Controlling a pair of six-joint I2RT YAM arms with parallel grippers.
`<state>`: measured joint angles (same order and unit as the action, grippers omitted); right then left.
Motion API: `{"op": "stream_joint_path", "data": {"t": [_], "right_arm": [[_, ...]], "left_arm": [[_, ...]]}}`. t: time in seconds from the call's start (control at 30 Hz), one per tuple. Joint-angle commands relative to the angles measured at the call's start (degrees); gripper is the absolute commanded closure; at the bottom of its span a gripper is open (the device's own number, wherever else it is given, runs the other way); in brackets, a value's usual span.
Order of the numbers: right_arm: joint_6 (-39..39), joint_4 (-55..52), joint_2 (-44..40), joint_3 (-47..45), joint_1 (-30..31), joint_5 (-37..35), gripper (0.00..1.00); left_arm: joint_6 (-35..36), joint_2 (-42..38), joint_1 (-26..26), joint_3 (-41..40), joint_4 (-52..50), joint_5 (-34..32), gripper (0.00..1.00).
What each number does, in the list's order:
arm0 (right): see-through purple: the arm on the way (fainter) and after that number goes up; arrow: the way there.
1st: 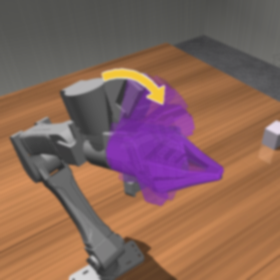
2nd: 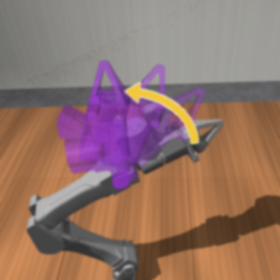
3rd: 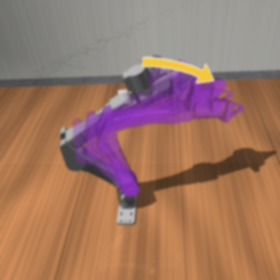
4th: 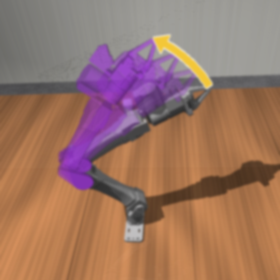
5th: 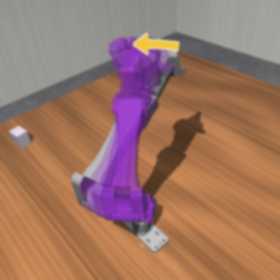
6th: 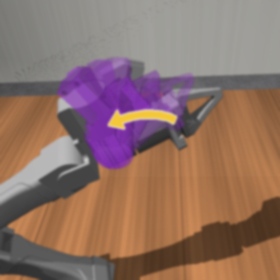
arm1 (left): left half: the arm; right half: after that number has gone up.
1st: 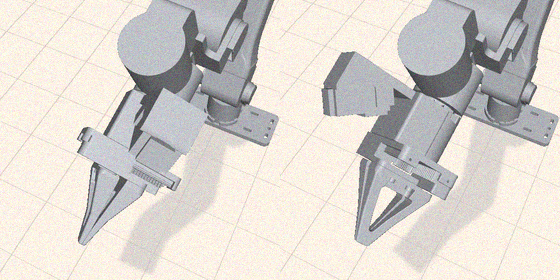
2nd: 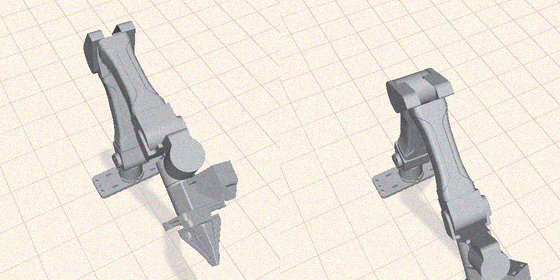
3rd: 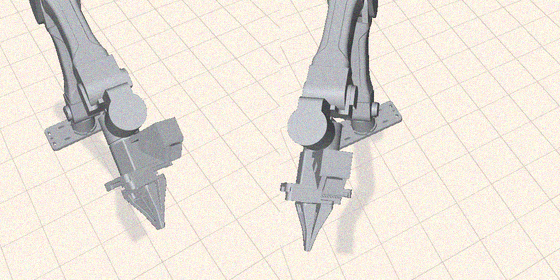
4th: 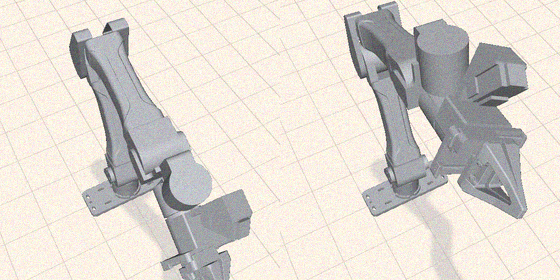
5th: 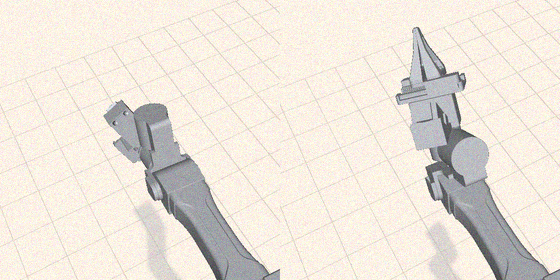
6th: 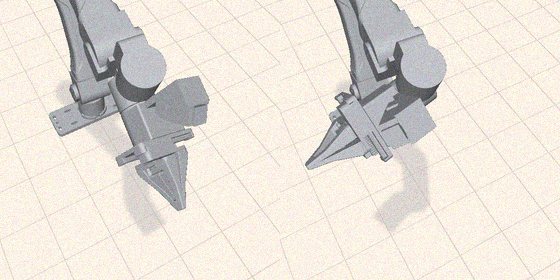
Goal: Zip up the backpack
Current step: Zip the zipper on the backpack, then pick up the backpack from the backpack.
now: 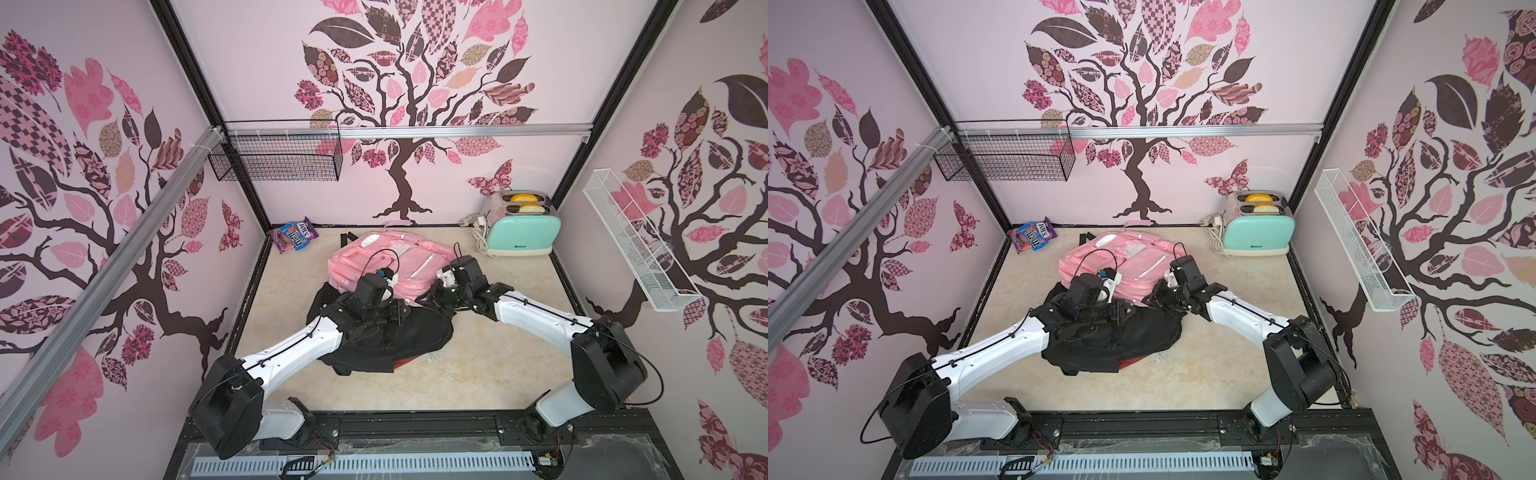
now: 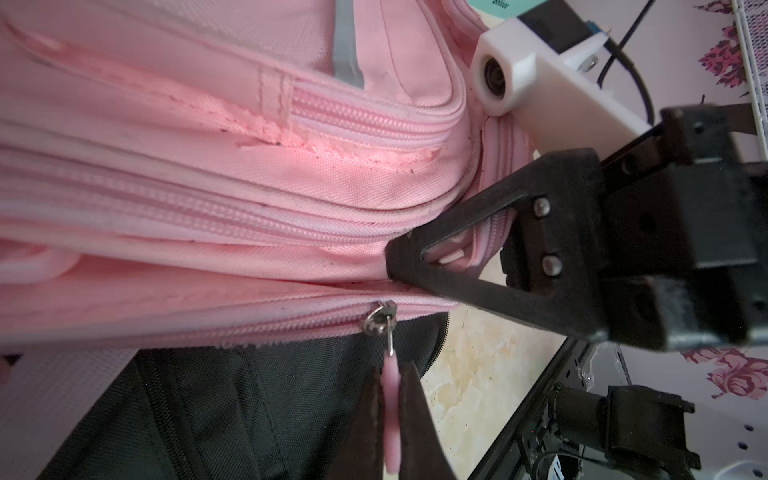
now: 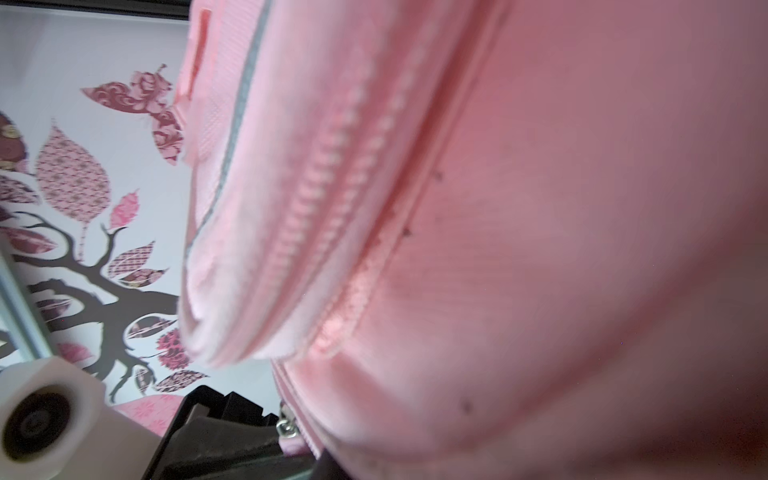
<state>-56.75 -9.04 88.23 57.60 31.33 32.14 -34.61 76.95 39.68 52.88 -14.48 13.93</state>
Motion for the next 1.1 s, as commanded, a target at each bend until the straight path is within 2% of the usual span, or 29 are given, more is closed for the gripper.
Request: {"op": "stream_joint_path", "data": {"t": [0.0, 0.03, 0.1, 0.13, 0.2, 0.33, 0.47, 0.63, 0.77, 1.07], "right_arm": [[2.8, 5.2, -2.2, 2.6, 0.7, 3.0, 0.75], [4.5, 2.0, -2.8, 3.5, 0.7, 1.3, 0.54], [8.5, -4.9, -4.3, 5.0, 0.7, -2.3, 0.21], [11.1, -8.6, -5.4, 5.9, 0.7, -4.3, 0.12], [14.8, -14.1, -7.9, 6.8, 0.7, -7.3, 0.05], [17.7, -21.3, -13.0, 6.1, 0.6, -7.9, 0.02], [15.2, -24.7, -17.4, 1.5, 0.7, -5.2, 0.02], [14.0, -29.8, -19.9, -3.7, 2.3, -5.2, 0.02], [10.9, -24.5, -20.4, -10.4, 2.3, -3.3, 0.02], [5.4, -11.1, -11.6, -16.5, 2.4, -3.2, 0.02]], "left_arm": [[3.1, 0.5, 0.3, 4.9, 1.7, 1.4, 1.00], [2.9, 0.6, 0.0, 5.1, 1.5, 1.1, 1.00], [2.4, 1.0, -0.5, 5.2, 1.6, 0.7, 1.00], [2.2, 1.2, -0.9, 5.4, 1.6, 0.3, 1.00], [1.9, 1.6, -1.6, 6.2, 1.4, 0.2, 1.00], [2.2, 3.3, -2.5, 9.7, -0.1, -0.4, 1.00], [2.5, 5.0, -3.0, 13.3, -0.9, -0.9, 1.00], [2.4, 7.0, -3.6, 17.7, -1.1, -0.7, 1.00], [3.1, 8.5, -3.9, 21.6, -2.3, -0.4, 1.00], [4.4, 9.7, -5.5, 27.2, -4.8, 0.3, 1.00]]}}
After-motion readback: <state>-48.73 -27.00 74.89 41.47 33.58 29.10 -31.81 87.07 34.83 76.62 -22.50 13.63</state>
